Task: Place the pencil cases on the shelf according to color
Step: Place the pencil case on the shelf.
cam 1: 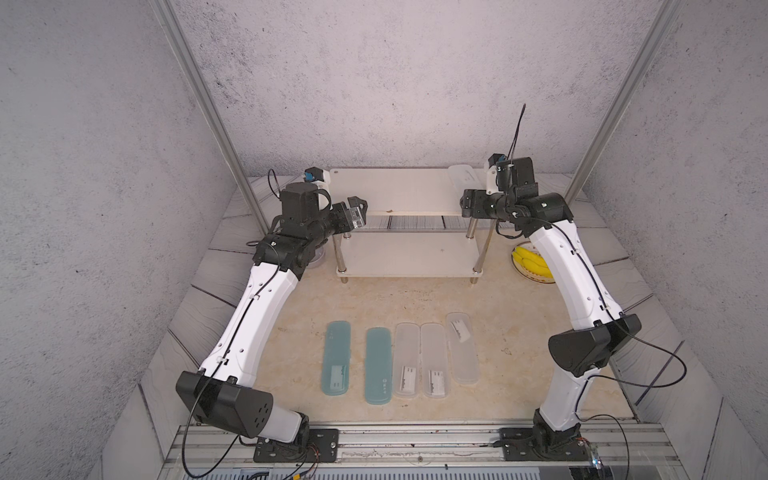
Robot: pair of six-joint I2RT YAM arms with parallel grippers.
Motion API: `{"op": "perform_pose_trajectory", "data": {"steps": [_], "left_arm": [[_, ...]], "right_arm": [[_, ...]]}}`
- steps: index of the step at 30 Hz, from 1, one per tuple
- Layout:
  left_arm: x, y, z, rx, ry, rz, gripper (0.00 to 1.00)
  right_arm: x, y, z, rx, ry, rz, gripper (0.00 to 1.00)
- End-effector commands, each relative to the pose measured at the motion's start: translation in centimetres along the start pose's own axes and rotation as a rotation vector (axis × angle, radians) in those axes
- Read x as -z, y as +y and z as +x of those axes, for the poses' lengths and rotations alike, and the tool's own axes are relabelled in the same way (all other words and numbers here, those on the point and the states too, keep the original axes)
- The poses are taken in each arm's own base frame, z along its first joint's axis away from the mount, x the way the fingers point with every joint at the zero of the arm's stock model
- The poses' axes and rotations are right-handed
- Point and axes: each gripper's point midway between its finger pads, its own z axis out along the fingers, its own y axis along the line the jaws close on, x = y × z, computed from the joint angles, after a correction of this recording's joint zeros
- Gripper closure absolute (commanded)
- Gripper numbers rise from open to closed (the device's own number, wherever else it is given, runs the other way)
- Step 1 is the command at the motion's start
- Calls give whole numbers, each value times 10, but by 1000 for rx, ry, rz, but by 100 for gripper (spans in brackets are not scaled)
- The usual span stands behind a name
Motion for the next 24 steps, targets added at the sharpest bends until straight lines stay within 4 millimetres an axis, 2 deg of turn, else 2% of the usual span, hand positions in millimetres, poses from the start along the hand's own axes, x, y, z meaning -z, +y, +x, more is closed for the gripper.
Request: {"op": "perform_pose_trajectory", "data": {"steps": [1, 4, 7, 9, 11, 13, 16, 20, 24], "left_arm": [[12, 5, -1, -21, -6, -17, 1], [20, 21, -1, -7, -20, -56, 1], [31, 45, 1, 31, -24, -93, 1], [38, 55, 6, 33, -23, -110, 1], [43, 59, 15, 11, -14, -119, 1], [47, 61, 27, 0, 1, -114, 1], [57, 59, 41, 13, 16, -99, 1], [81, 54, 67, -2, 26, -60, 1], [101, 69, 106, -13, 31, -99, 1]], "right_arm": [[20, 10, -22, -16, -72, -50, 9], [37, 10, -39, -3, -132, -46, 7], [67, 5, -57, 25, -204, -20, 4], [87, 0, -60, 33, -229, 1, 4], [103, -4, -55, 40, -229, 9, 3], [115, -9, -37, 46, -196, 18, 3], [130, -15, 2, 33, -144, -3, 4], [150, -22, 69, 2, -84, -55, 4], [156, -28, 135, -60, 9, -94, 5]]}}
